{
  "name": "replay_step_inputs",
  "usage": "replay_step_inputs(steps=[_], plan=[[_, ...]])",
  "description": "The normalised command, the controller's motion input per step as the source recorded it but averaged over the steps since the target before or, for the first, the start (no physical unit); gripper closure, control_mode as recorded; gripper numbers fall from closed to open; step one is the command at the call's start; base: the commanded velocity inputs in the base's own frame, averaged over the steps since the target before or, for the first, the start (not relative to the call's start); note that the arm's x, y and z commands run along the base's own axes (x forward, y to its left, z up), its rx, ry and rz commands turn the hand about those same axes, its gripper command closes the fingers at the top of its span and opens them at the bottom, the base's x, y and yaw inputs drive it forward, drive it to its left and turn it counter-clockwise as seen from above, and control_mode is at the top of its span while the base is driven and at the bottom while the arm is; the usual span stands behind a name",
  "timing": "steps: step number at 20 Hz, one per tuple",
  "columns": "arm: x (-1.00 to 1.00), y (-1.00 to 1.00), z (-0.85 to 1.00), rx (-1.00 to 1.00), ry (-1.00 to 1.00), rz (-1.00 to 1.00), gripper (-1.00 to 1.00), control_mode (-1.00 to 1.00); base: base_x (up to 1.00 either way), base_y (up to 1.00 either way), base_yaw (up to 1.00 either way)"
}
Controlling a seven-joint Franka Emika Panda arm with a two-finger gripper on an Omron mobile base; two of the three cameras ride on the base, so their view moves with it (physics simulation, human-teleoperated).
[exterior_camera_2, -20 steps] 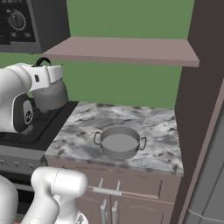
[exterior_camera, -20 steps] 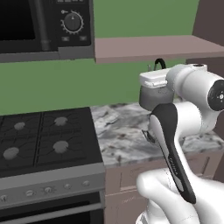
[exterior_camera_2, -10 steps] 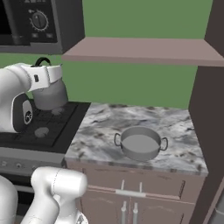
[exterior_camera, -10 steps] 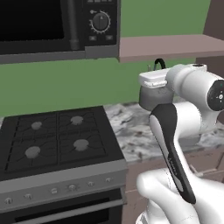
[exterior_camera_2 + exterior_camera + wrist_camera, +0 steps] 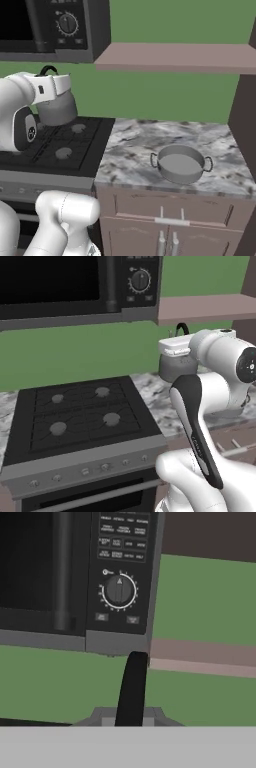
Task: Pick the kettle from the cabinet and place it on a stove burner. Then pick the pot from the counter and place it on another stove burner. Finally, turn both burners on.
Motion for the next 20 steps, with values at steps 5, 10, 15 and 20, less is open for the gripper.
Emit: replay_step_inputs(steps=[5,10,15,20], plan=[[0.00,0.00,0.00,0.00,0.00,0.00,1.00,1.00,0.00,0.38,-0.07],[0.00,0.00,0.00,0.00,0.00,0.00,1.00,1.00,0.00,0.38,-0.07],[0.00,0.00,0.00,0.00,0.00,0.00,1.00,1.00,0.00,0.39,-0.06],[0.00,0.00,0.00,0.00,0.00,0.00,1.00,1.00,0.15,0.35,-0.02]])
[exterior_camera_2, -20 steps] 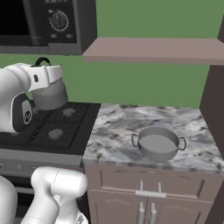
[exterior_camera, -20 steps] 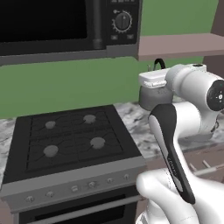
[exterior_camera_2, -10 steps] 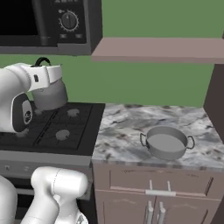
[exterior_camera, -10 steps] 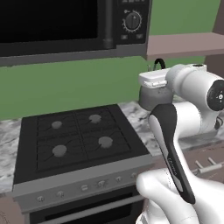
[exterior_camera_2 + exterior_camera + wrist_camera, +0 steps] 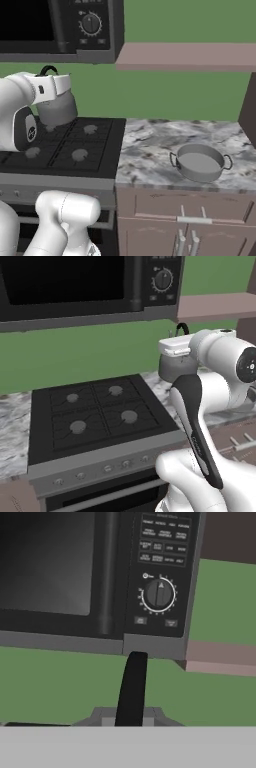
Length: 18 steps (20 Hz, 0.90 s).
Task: Pick the kettle from the cabinet and place it on a stove burner. Then pick the pot from the counter and place it on another stove burner. Finally, turn both burners on.
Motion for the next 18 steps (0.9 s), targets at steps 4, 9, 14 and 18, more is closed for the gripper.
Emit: replay_step_inputs(steps=[4,9,14,18], plan=[[0.00,0.00,0.00,0.00,0.00,0.00,1.00,1.00,0.20,0.25,0.00],[0.00,0.00,0.00,0.00,0.00,0.00,1.00,1.00,0.23,0.16,0.00],[0.00,0.00,0.00,0.00,0.00,0.00,1.00,1.00,0.38,0.20,0.00],[0.00,0.00,0.00,0.00,0.00,0.00,1.00,1.00,0.45,0.24,0.00]])
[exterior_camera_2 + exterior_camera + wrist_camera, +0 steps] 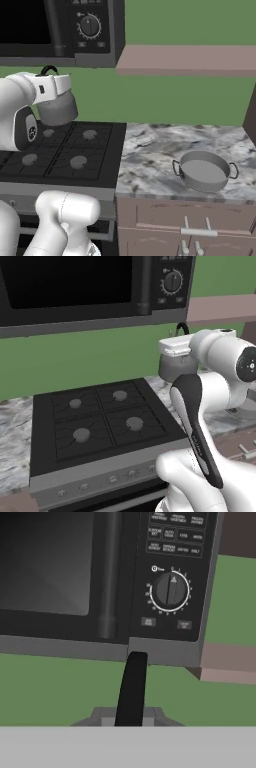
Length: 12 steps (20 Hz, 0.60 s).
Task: Pick the kettle from the cabinet and place it on a stove burner. Then pick the pot from the counter and place it on another stove burner. Finally, turn both burners on.
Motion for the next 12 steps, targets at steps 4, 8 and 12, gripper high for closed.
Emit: replay_step_inputs(steps=[4,8,12], plan=[[0.00,0.00,0.00,0.00,0.00,0.00,1.00,1.00,0.38,0.24,0.00],[0.00,0.00,0.00,0.00,0.00,0.00,1.00,1.00,0.36,0.26,0.00],[0.00,0.02,-0.01,0.00,0.00,0.00,1.00,-1.00,0.03,0.06,0.00]])
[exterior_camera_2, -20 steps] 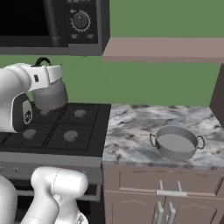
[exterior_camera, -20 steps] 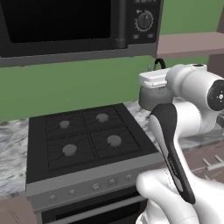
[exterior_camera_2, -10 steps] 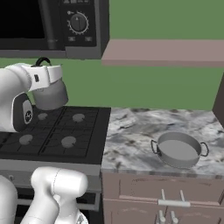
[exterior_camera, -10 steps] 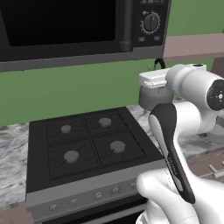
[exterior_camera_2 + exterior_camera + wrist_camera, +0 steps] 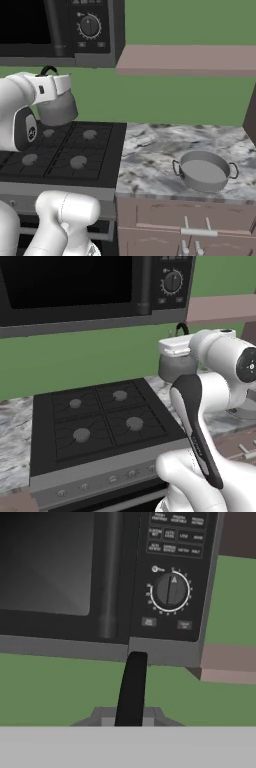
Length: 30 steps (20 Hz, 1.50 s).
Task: Pick the kettle from the cabinet and place it on a stove burner. Then pick the pot from the counter and place it on another stove burner. Finally, turn both burners on.
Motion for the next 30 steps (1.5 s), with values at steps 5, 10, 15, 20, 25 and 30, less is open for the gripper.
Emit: replay_step_inputs(steps=[5,10,15,20,25,30], plan=[[0.10,0.00,-0.17,0.00,0.00,0.06,1.00,-1.00,0.00,0.00,0.00],[0.09,0.00,-0.20,0.02,0.00,0.13,1.00,-1.00,0.00,0.00,0.00],[0.03,0.00,-0.19,0.02,0.00,0.13,1.00,-1.00,0.00,0.00,0.00],[0.00,0.00,-0.19,0.00,0.00,0.13,1.00,-1.00,0.00,0.00,0.00],[0.00,0.05,-0.18,0.00,0.00,0.14,1.00,-1.00,0.00,0.00,0.00],[0.00,0.11,-0.17,0.00,0.00,0.11,1.00,-1.00,0.00,0.00,0.00]])
